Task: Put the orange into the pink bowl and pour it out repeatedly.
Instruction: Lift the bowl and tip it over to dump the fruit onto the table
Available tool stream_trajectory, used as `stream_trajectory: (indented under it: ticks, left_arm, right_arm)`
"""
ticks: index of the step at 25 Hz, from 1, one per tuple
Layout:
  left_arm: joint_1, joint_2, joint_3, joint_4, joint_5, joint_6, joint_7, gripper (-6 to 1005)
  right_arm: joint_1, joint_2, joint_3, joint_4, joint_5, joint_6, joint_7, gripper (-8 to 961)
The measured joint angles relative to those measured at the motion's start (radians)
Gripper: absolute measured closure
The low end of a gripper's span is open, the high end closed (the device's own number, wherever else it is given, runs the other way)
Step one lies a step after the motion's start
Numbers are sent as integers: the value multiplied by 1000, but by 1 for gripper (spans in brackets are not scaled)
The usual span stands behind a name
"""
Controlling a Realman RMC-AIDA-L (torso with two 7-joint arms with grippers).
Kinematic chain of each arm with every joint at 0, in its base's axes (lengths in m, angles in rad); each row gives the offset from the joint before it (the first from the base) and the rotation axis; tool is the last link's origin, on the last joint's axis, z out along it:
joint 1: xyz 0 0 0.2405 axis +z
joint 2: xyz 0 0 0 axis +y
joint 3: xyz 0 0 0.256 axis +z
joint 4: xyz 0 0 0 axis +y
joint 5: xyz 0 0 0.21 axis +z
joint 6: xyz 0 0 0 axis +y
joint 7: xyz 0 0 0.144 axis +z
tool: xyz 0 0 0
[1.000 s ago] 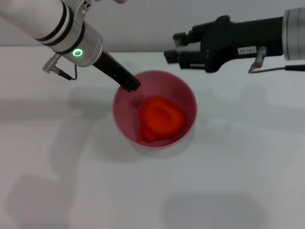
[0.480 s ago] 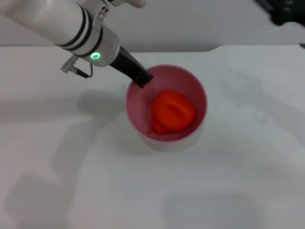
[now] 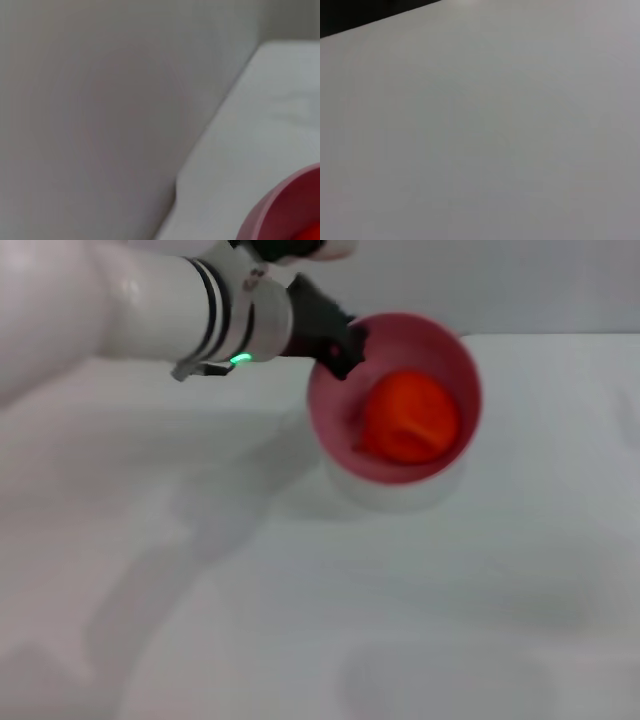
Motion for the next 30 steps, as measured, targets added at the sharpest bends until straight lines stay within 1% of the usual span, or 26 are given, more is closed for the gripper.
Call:
stream_trajectory:
  ticks: [1, 5, 6, 7, 9, 10, 13, 15, 16, 17, 21, 26, 29, 30]
  left_arm:
    - [91, 3, 116, 95, 10, -158, 6, 955]
    - [91, 3, 116, 95, 10, -158, 6, 955]
    - [182, 3, 223, 143, 39, -351, 52, 955]
    - [226, 1, 283, 157, 72, -459, 85, 955]
    - [275, 1, 353, 161, 126, -596, 122, 955]
    - [284, 1, 369, 160, 137, -626, 133, 955]
    - [333, 1, 443, 145, 174, -793, 217, 955]
    - [377, -1, 501, 117, 179, -954, 320, 955]
    - [377, -1, 501, 117, 179, -954, 320, 955]
    - [407, -5, 567, 65, 175, -1138, 423, 955]
    - [414, -10, 634, -12, 148, -1347, 524, 955]
    - [408, -10, 662, -40, 113, -1417, 572, 955]
    - [406, -10, 663, -40, 104, -1422, 568, 955]
    - [393, -8, 659, -35, 67, -1417, 548, 955]
  right_arm:
    - [-3, 0, 4, 7, 19, -5, -2, 489]
    - [-11, 2, 23, 26, 76, -13, -9, 486]
    - [-11, 2, 24, 32, 86, -15, -9, 485]
    - [-10, 3, 25, 42, 98, -18, -10, 485]
    - [-7, 1, 25, 57, 110, -25, -9, 483]
    - [-5, 1, 25, 62, 112, -27, -6, 482]
    - [-5, 1, 21, 62, 113, -33, -4, 480]
    - [-4, 1, 16, 61, 113, -39, -2, 479]
    - [-3, 1, 13, 59, 113, -44, 3, 478]
    - [-3, 1, 13, 59, 113, -44, 3, 477]
    - [0, 2, 8, 55, 109, -52, 15, 474]
    - [7, 0, 0, 53, 108, -53, 23, 471]
    - [11, 0, 0, 53, 107, -53, 23, 469]
    - [13, -1, 0, 53, 107, -53, 23, 468]
